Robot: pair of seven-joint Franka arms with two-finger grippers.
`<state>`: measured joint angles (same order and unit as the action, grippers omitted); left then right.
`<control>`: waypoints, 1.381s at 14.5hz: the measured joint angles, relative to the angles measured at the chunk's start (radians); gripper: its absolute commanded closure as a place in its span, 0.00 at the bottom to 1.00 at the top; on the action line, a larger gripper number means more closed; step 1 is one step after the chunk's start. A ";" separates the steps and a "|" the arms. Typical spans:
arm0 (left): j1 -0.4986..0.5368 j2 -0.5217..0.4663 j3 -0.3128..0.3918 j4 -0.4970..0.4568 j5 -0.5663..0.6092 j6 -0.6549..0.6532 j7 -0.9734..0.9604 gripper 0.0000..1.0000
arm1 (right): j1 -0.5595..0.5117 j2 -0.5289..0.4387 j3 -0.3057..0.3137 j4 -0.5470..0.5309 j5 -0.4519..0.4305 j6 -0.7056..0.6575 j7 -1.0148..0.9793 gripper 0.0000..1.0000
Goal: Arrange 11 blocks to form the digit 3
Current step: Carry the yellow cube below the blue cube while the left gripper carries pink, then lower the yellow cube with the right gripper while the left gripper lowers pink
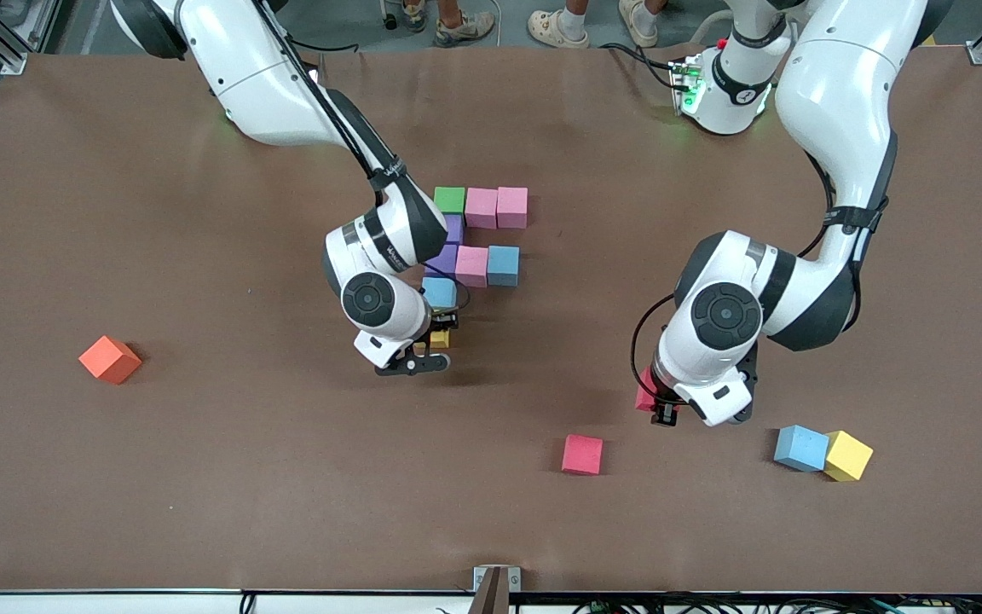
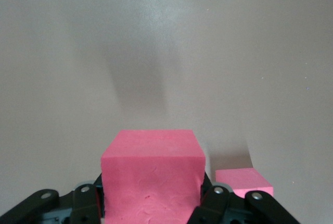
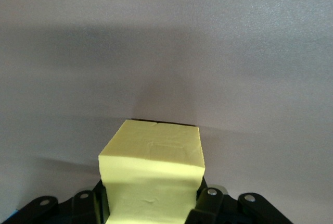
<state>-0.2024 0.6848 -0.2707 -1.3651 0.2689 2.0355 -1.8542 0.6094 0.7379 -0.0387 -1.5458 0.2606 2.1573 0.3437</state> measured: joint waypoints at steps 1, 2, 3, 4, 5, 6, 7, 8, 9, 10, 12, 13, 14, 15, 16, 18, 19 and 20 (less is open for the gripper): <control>-0.003 0.000 -0.001 0.000 -0.002 0.000 -0.015 0.94 | 0.001 0.000 0.000 0.000 0.000 0.000 0.000 0.70; -0.008 0.000 -0.002 -0.001 -0.007 0.000 -0.033 0.94 | 0.001 0.000 0.000 0.000 0.001 0.000 0.001 0.70; -0.013 0.001 -0.003 -0.001 -0.019 0.001 -0.049 0.94 | 0.002 0.000 0.001 -0.001 0.004 0.000 0.001 0.70; -0.020 0.002 -0.004 -0.002 -0.030 0.004 -0.066 0.94 | 0.003 0.000 0.001 -0.002 0.008 0.000 0.001 0.70; -0.032 0.004 -0.005 -0.002 -0.038 0.006 -0.085 0.94 | 0.005 0.000 0.001 -0.002 0.010 0.000 0.002 0.70; -0.047 0.007 -0.007 -0.003 -0.042 0.012 -0.110 0.94 | 0.006 0.000 0.001 -0.003 0.011 0.000 0.004 0.70; -0.068 0.011 -0.008 -0.003 -0.044 0.026 -0.140 0.94 | 0.009 0.000 0.001 -0.003 0.011 0.000 0.006 0.70; -0.093 0.017 -0.009 -0.004 -0.044 0.046 -0.180 0.94 | 0.011 0.000 0.001 -0.004 0.011 0.000 0.009 0.70; -0.119 0.025 -0.010 -0.004 -0.044 0.061 -0.221 0.94 | 0.014 0.000 0.001 -0.004 0.011 0.000 0.011 0.70; -0.144 0.033 -0.010 -0.004 -0.044 0.071 -0.254 0.94 | 0.016 0.000 0.001 -0.004 0.011 0.000 0.014 0.70; -0.184 0.051 -0.010 -0.005 -0.044 0.091 -0.319 0.94 | 0.017 0.000 0.001 -0.005 0.011 0.000 0.016 0.70; -0.195 0.058 -0.010 -0.005 -0.044 0.101 -0.346 0.94 | 0.017 0.000 0.001 -0.006 0.011 0.000 0.017 0.70; -0.206 0.065 -0.010 -0.005 -0.044 0.109 -0.365 0.94 | 0.018 0.000 0.001 -0.008 0.011 0.000 0.017 0.69; -0.217 0.071 -0.010 -0.005 -0.044 0.114 -0.382 0.94 | 0.018 0.000 0.001 -0.009 0.011 0.000 0.017 0.69; -0.227 0.077 -0.010 -0.005 -0.044 0.118 -0.394 0.94 | 0.019 0.000 0.001 -0.010 0.011 0.000 0.017 0.62; -0.249 0.087 -0.010 -0.005 -0.044 0.134 -0.425 0.94 | 0.019 0.000 0.001 -0.010 0.011 0.000 0.017 0.00; -0.259 0.091 -0.010 -0.005 -0.044 0.147 -0.441 0.94 | 0.019 0.000 0.001 -0.010 0.011 0.000 0.017 0.00; -0.267 0.095 -0.010 -0.005 -0.044 0.160 -0.453 0.94 | 0.019 0.000 0.001 -0.010 0.011 0.000 0.018 0.00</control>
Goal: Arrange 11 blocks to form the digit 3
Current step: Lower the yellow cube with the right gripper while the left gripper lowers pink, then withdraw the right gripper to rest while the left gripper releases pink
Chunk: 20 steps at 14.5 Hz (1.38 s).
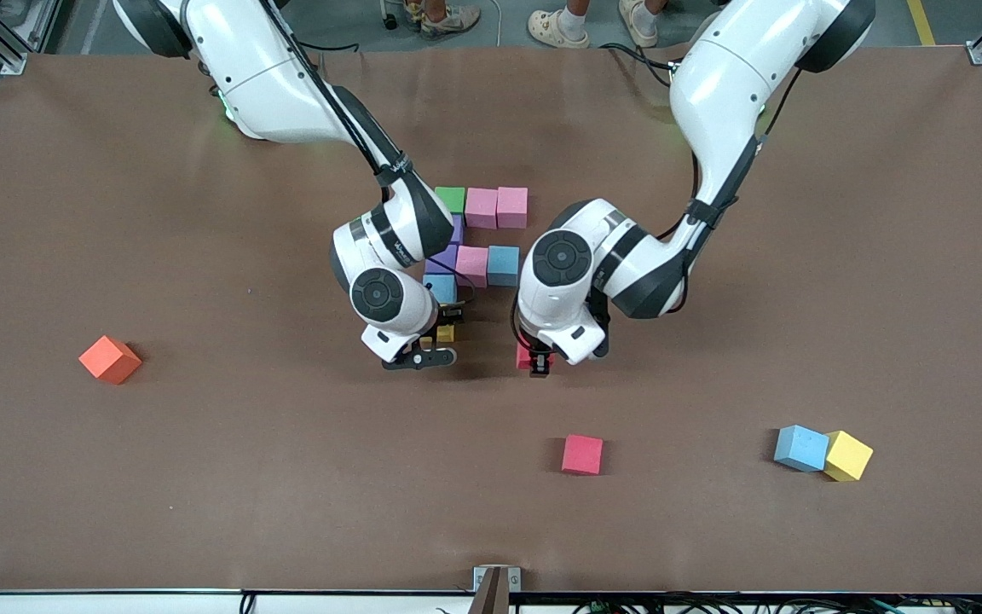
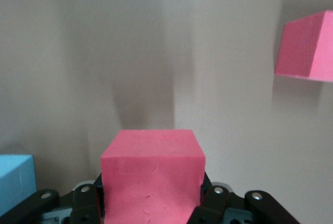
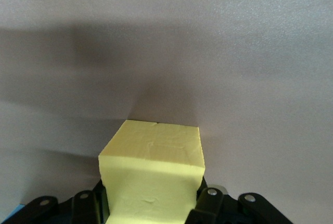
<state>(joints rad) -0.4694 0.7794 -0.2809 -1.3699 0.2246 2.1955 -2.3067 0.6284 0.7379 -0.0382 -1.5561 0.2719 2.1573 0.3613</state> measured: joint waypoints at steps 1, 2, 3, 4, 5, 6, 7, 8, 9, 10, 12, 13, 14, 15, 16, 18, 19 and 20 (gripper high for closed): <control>-0.007 0.004 0.000 0.000 0.000 0.011 -0.011 0.94 | 0.000 0.000 0.000 0.000 0.000 0.000 0.000 0.00; -0.015 0.010 0.000 0.000 0.000 0.022 -0.019 0.94 | 0.000 0.000 0.000 0.000 0.000 0.000 0.002 0.00; -0.023 0.017 0.000 -0.001 0.000 0.030 -0.027 0.94 | 0.000 0.000 0.000 0.001 0.000 0.002 0.003 0.00; -0.031 0.025 0.000 -0.001 0.000 0.037 -0.034 0.94 | 0.000 0.000 -0.001 0.005 0.001 0.003 0.004 0.00; -0.040 0.035 0.001 -0.001 0.000 0.045 -0.043 0.94 | 0.000 -0.001 -0.002 0.009 0.002 0.003 0.006 0.00; -0.049 0.044 0.002 -0.001 0.000 0.054 -0.052 0.94 | 0.000 -0.002 -0.002 0.014 0.002 0.003 0.007 0.00; -0.056 0.050 0.003 -0.001 0.000 0.061 -0.056 0.94 | 0.000 -0.004 -0.003 0.018 0.003 0.001 0.008 0.00; -0.062 0.055 0.004 -0.001 0.000 0.063 -0.059 0.94 | 0.000 -0.009 -0.005 0.022 0.003 -0.009 0.010 0.00; -0.066 0.058 0.005 -0.001 0.000 0.064 -0.062 0.94 | -0.002 -0.015 -0.009 0.029 0.003 -0.024 0.011 0.00; -0.066 0.059 0.006 -0.001 0.000 0.065 -0.063 0.94 | -0.009 -0.026 -0.013 0.039 0.003 -0.049 0.013 0.00; -0.066 0.059 0.008 -0.001 0.000 0.069 -0.063 0.94 | -0.038 -0.059 -0.021 0.069 0.003 -0.115 0.015 0.00; -0.066 0.059 0.008 -0.001 0.000 0.070 -0.063 0.94 | -0.064 -0.082 -0.025 0.082 0.003 -0.141 0.015 0.00; -0.068 0.060 0.008 -0.001 0.000 0.071 -0.067 0.94 | -0.097 -0.109 -0.029 0.091 0.003 -0.157 0.015 0.00; -0.072 0.061 0.008 -0.001 0.000 0.075 -0.079 0.94 | -0.136 -0.135 -0.032 0.098 0.002 -0.168 0.014 0.00; -0.081 0.064 0.009 -0.001 0.000 0.083 -0.095 0.94 | -0.180 -0.160 -0.036 0.103 0.002 -0.179 0.013 0.00; -0.122 0.067 0.030 -0.001 0.000 0.089 -0.116 0.94 | -0.270 -0.194 -0.039 0.127 -0.011 -0.221 0.003 0.00; -0.162 0.068 0.065 0.000 0.000 0.092 -0.132 0.94 | -0.312 -0.206 -0.039 0.152 -0.039 -0.263 -0.002 0.00; -0.209 0.071 0.110 0.002 0.000 0.096 -0.149 0.94 | -0.347 -0.215 -0.038 0.185 -0.075 -0.317 -0.010 0.00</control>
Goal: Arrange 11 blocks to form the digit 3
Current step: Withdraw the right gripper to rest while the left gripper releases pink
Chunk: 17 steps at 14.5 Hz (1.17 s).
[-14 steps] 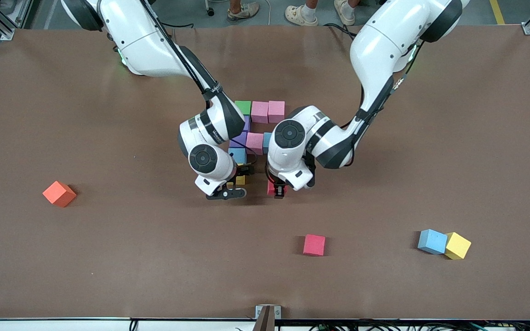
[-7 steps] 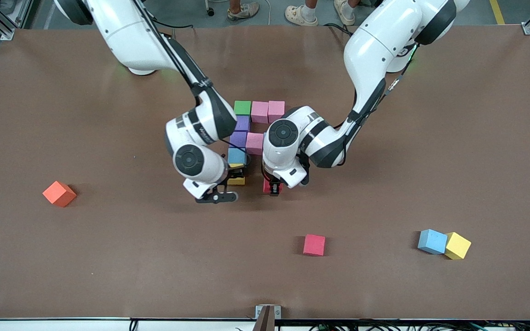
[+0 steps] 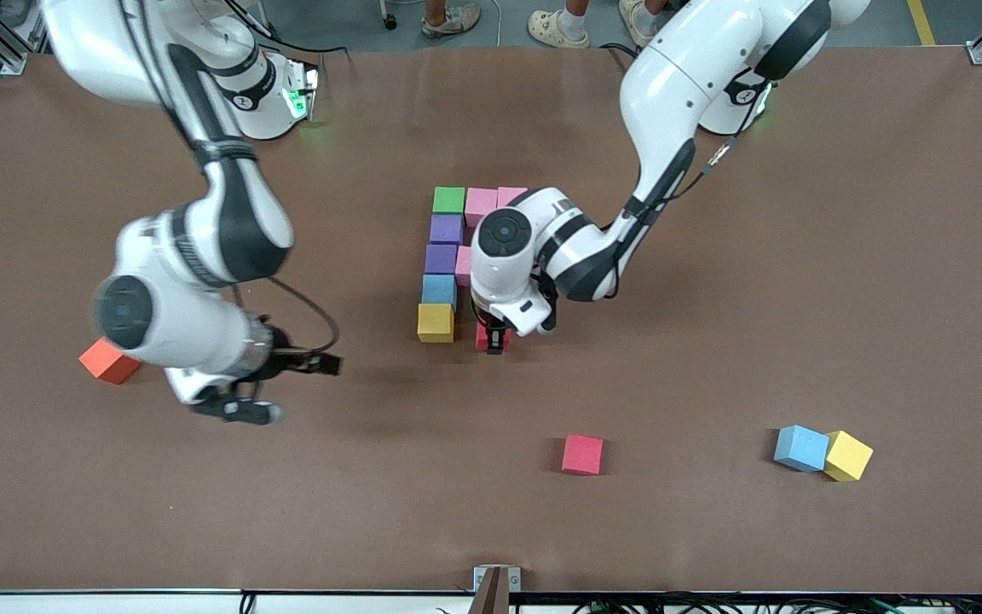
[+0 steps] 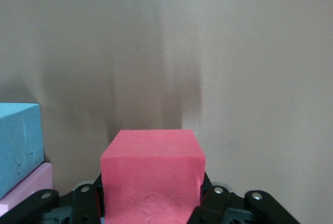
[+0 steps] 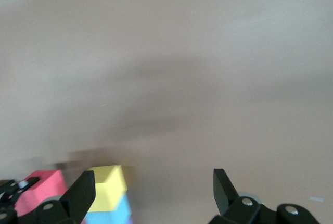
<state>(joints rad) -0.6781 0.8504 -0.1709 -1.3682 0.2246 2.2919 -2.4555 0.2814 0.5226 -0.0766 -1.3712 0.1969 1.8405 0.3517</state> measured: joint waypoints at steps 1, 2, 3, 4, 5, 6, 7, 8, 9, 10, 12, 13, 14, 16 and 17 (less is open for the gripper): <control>-0.042 0.007 0.041 0.008 0.000 0.003 -0.017 0.94 | -0.029 -0.007 0.000 0.043 -0.033 -0.058 -0.014 0.00; -0.073 0.019 0.068 0.021 0.000 0.006 -0.029 0.94 | -0.050 -0.015 0.000 0.085 -0.053 -0.106 -0.024 0.00; -0.088 0.031 0.080 0.034 0.000 0.007 -0.037 0.94 | -0.069 -0.028 -0.001 0.118 -0.063 -0.139 -0.028 0.00; -0.093 0.040 0.083 0.045 0.000 0.009 -0.039 0.94 | -0.090 -0.047 -0.001 0.141 -0.067 -0.156 -0.029 0.00; -0.093 0.047 0.083 0.054 0.000 0.010 -0.039 0.94 | -0.115 -0.072 -0.001 0.155 -0.068 -0.168 -0.036 0.00; -0.093 0.050 0.083 0.060 0.000 0.011 -0.039 0.94 | -0.148 -0.102 -0.001 0.160 -0.070 -0.189 -0.068 0.00; -0.094 0.052 0.083 0.063 0.000 0.014 -0.039 0.94 | -0.185 -0.132 -0.001 0.161 -0.071 -0.223 -0.123 0.00; -0.096 0.054 0.083 0.067 0.000 0.021 -0.040 0.94 | -0.221 -0.163 -0.001 0.161 -0.074 -0.253 -0.177 0.00; -0.097 0.056 0.083 0.073 0.000 0.024 -0.043 0.94 | -0.253 -0.194 -0.001 0.158 -0.089 -0.272 -0.213 0.00; -0.099 0.059 0.083 0.078 0.000 0.024 -0.045 0.94 | -0.276 -0.227 -0.001 0.149 -0.115 -0.283 -0.236 0.00; -0.106 0.067 0.083 0.082 0.000 0.024 -0.049 0.94 | -0.298 -0.304 -0.001 0.095 -0.153 -0.288 -0.279 0.00; -0.109 0.071 0.083 0.083 0.000 0.025 -0.054 0.94 | -0.301 -0.344 -0.001 0.054 -0.159 -0.287 -0.298 0.00; -0.112 0.075 0.083 0.084 0.000 0.025 -0.056 0.94 | -0.302 -0.378 -0.001 0.018 -0.162 -0.287 -0.311 0.00; -0.120 0.080 0.083 0.084 0.000 0.025 -0.057 0.94 | -0.283 -0.413 -0.024 -0.025 -0.165 -0.280 -0.342 0.00; -0.122 0.083 0.083 0.084 0.000 0.026 -0.059 0.94 | -0.253 -0.416 -0.063 -0.036 -0.165 -0.276 -0.363 0.00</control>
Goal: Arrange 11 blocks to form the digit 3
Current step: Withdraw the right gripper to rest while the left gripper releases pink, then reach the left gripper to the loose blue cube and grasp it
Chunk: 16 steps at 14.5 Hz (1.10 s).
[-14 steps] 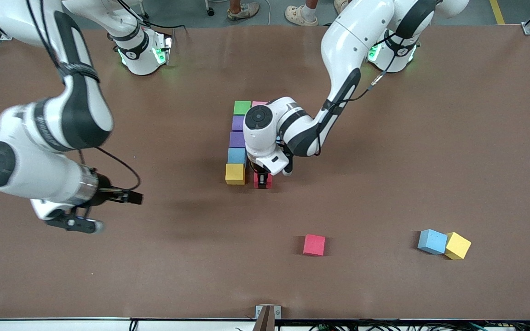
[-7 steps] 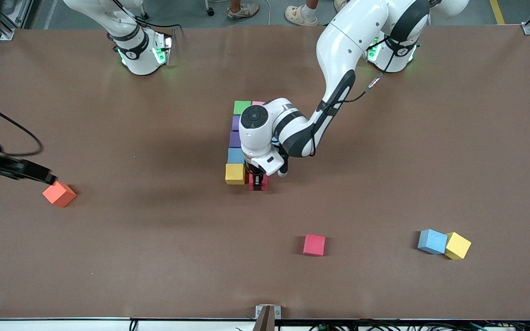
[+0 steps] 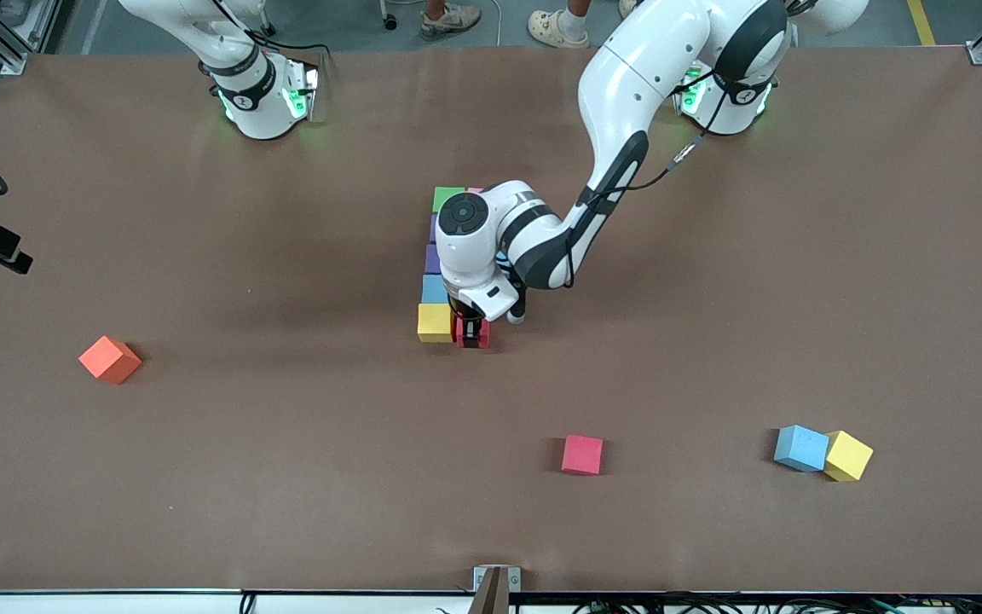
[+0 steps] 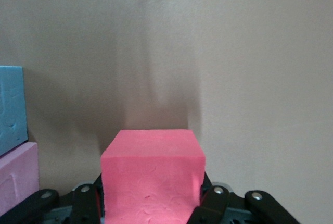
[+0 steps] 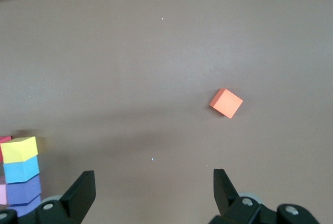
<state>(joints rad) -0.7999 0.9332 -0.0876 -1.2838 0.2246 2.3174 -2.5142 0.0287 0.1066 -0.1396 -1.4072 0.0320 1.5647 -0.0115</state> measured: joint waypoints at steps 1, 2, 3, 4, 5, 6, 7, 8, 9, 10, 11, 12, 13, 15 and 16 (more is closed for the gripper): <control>0.000 0.000 0.000 0.001 0.000 0.000 -0.001 0.94 | 0.021 0.001 -0.030 -0.007 0.000 0.002 -0.018 0.00; 0.000 0.000 0.000 0.001 0.000 0.000 -0.001 0.94 | 0.028 0.002 -0.045 -0.013 0.000 0.002 -0.031 0.00; -0.001 0.001 0.000 0.001 0.000 0.000 -0.002 0.94 | 0.028 0.002 -0.051 -0.019 0.000 0.002 -0.041 0.00; -0.002 0.001 0.000 0.001 0.000 0.000 -0.002 0.94 | 0.029 0.001 -0.054 -0.025 0.000 0.002 -0.045 0.00; -0.004 0.001 0.000 0.001 0.000 0.001 -0.002 0.94 | 0.032 0.002 -0.054 -0.032 0.000 0.004 -0.045 0.00; -0.007 0.001 0.001 0.001 0.000 0.003 -0.002 0.94 | 0.036 0.001 -0.054 -0.041 0.000 0.012 -0.044 0.00; -0.010 0.002 0.001 0.001 0.000 0.006 -0.006 0.94 | 0.038 0.001 -0.054 -0.054 0.000 0.027 -0.043 0.00; -0.012 0.002 0.001 0.001 0.000 0.010 -0.013 0.94 | 0.038 -0.001 -0.055 -0.073 0.000 0.049 -0.043 0.00; -0.015 0.003 0.001 0.001 0.000 0.014 -0.020 0.94 | 0.039 -0.006 -0.056 -0.099 0.000 0.079 -0.043 0.00; -0.017 0.003 0.002 0.002 0.000 0.016 -0.022 0.94 | 0.040 -0.015 -0.056 -0.126 0.000 0.103 -0.040 0.00; -0.019 0.004 0.004 0.002 0.000 0.017 -0.024 0.93 | 0.043 -0.026 -0.056 -0.149 0.000 0.114 -0.032 0.00; -0.020 0.004 0.006 0.003 0.000 0.017 -0.025 0.87 | 0.045 -0.036 -0.056 -0.163 0.000 0.116 -0.021 0.00; -0.022 0.006 0.008 0.004 0.000 0.017 -0.025 0.59 | 0.045 -0.045 -0.056 -0.167 0.000 0.116 -0.016 0.00; -0.024 0.008 0.010 0.006 0.000 0.021 -0.025 0.00 | 0.045 -0.059 -0.057 -0.159 0.000 0.116 -0.015 0.00; -0.024 0.013 0.011 0.006 0.000 0.034 -0.024 0.00 | 0.045 -0.066 -0.057 -0.155 0.000 0.116 -0.015 0.00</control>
<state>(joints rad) -0.8243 0.9460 -0.0769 -1.2774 0.2246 2.3511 -2.5386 0.0739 0.0408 -0.1963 -1.5623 0.0320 1.6808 -0.0264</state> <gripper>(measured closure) 0.498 0.000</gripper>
